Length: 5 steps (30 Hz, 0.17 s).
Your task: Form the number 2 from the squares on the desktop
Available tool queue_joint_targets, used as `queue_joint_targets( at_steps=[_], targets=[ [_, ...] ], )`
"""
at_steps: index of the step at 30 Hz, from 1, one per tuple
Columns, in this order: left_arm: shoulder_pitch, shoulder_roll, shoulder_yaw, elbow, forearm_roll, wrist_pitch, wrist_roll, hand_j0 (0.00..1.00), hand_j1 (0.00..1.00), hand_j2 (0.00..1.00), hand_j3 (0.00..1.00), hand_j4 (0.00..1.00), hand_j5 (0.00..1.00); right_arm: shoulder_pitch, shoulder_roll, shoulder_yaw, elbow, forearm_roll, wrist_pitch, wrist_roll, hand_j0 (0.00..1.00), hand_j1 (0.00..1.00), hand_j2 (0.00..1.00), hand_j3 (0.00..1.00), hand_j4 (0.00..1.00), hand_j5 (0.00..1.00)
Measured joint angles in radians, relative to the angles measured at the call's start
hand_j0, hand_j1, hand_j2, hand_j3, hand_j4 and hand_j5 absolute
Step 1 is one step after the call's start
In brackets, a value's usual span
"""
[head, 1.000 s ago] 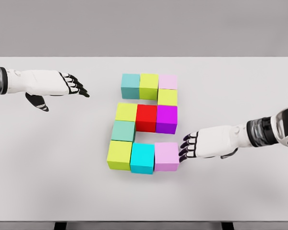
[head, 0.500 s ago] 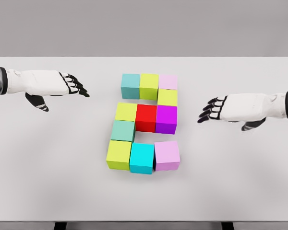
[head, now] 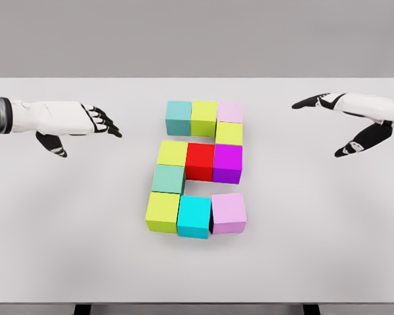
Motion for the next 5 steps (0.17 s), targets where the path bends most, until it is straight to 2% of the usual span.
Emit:
queue_joint_targets(
  at_steps=[5],
  targets=[
    [0.008, -0.005, 0.0, 0.015, 0.0, 0.0, 0.001, 1.0, 1.0, 1.0, 1.0, 1.0, 1.0, 0.002, 0.003, -0.001, 0.004, -0.028, 0.0, 0.0, 1.0, 1.0, 1.0, 1.0, 1.0, 1.0]
  ],
)
